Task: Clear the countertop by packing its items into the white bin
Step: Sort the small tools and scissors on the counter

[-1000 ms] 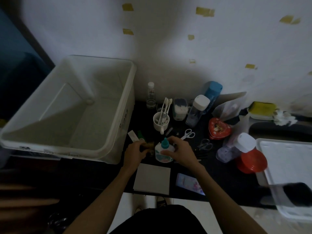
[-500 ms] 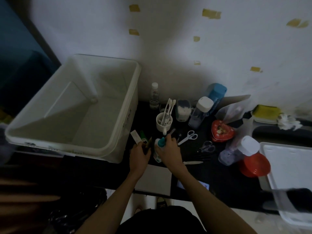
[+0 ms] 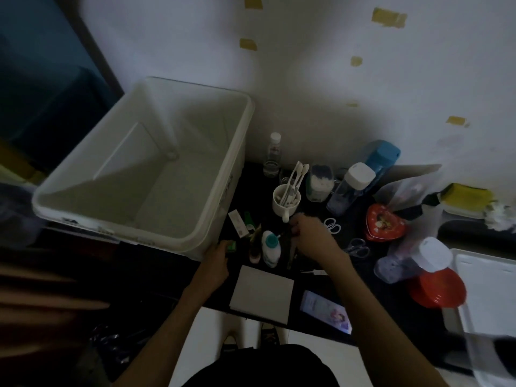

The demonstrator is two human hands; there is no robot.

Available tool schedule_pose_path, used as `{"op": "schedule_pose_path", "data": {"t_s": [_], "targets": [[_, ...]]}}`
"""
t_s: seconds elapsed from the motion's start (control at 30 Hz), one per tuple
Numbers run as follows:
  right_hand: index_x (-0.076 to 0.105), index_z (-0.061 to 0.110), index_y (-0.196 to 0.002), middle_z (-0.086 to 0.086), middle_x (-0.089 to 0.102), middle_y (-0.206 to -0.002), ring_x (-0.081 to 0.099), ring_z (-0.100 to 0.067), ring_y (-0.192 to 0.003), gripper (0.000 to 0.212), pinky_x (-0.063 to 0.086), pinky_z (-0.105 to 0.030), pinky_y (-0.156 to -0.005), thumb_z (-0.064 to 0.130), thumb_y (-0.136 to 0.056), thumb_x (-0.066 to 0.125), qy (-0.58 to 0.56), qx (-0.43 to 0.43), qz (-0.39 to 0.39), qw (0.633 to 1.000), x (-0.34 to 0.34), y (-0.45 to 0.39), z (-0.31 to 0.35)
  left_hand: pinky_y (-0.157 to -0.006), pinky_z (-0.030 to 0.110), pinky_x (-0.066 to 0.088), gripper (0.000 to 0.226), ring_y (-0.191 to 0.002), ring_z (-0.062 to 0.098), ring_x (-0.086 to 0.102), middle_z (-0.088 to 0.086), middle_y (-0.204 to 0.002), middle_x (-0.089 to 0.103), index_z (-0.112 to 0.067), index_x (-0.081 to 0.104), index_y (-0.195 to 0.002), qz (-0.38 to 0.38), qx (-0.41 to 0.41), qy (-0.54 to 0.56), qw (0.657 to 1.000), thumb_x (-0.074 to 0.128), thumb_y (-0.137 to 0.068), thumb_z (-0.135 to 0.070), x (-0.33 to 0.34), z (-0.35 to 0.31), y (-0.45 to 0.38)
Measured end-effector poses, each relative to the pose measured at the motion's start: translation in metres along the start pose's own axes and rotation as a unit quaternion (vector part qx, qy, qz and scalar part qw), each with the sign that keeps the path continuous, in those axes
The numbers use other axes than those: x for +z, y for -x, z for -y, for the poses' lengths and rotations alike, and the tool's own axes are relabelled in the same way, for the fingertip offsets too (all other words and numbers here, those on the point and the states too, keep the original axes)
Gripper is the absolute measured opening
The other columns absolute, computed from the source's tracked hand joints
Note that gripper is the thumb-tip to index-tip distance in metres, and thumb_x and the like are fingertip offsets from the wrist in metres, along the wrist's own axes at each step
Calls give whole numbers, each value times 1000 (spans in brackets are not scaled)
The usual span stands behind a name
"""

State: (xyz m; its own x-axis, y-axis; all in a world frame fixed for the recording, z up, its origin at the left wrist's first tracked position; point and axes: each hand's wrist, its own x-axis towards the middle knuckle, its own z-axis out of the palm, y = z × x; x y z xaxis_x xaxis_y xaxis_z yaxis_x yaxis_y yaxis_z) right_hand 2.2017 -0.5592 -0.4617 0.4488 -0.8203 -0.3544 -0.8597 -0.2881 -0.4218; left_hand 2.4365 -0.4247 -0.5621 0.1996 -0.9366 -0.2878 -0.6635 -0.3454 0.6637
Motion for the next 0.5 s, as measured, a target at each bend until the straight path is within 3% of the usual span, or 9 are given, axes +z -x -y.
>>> {"op": "schedule_pose_path", "data": {"t_s": [0.1, 0.2, 0.27, 0.4, 0.5], "targets": [[63, 9, -114, -8, 69, -102, 64, -24, -93, 23, 51, -32, -80, 10, -90, 60, -74, -80, -63, 992, -21, -19, 31, -94, 40, 47, 61, -108, 31, 53, 18, -123, 49, -11, 36, -146, 25, -2, -89, 996, 48, -88, 6, 10, 0, -2], [64, 11, -116, -7, 70, -107, 66, -20, -95, 24, 53, -30, -83, 9, -94, 54, -73, -142, 7, 987, -25, -46, 55, -99, 42, 45, 58, -117, 36, 52, 21, -130, 49, -9, 35, -147, 47, -39, -81, 995, 48, -91, 2, 14, -3, -14], [64, 14, -115, -8, 69, -113, 65, -22, -100, 24, 53, -32, -87, 10, -95, 53, -48, -146, 63, 986, -18, -65, 64, -101, 40, 44, 49, -119, 35, 52, 22, -130, 53, -2, 44, -140, 46, -63, -58, 995, 47, -92, 2, 12, -10, -23], [67, 16, -118, -6, 64, -122, 61, -24, -107, 29, 49, -28, -85, 12, -97, 47, -15, -128, 153, 980, -1, -92, 73, -68, 33, 42, 22, -81, 23, 55, 15, -91, 62, 5, 64, -101, 1, -70, -18, 997, 46, -86, 6, 12, -25, -41], [64, 2, -117, -15, 64, -119, 61, -31, -105, 32, 51, -39, -90, 17, -99, 43, 19, -89, 215, 972, 17, -115, 71, -74, 36, 50, 25, -88, 27, 61, 16, -99, 65, 2, 65, -105, -13, -89, 20, 996, 44, -91, 2, 8, -33, -58]]}}
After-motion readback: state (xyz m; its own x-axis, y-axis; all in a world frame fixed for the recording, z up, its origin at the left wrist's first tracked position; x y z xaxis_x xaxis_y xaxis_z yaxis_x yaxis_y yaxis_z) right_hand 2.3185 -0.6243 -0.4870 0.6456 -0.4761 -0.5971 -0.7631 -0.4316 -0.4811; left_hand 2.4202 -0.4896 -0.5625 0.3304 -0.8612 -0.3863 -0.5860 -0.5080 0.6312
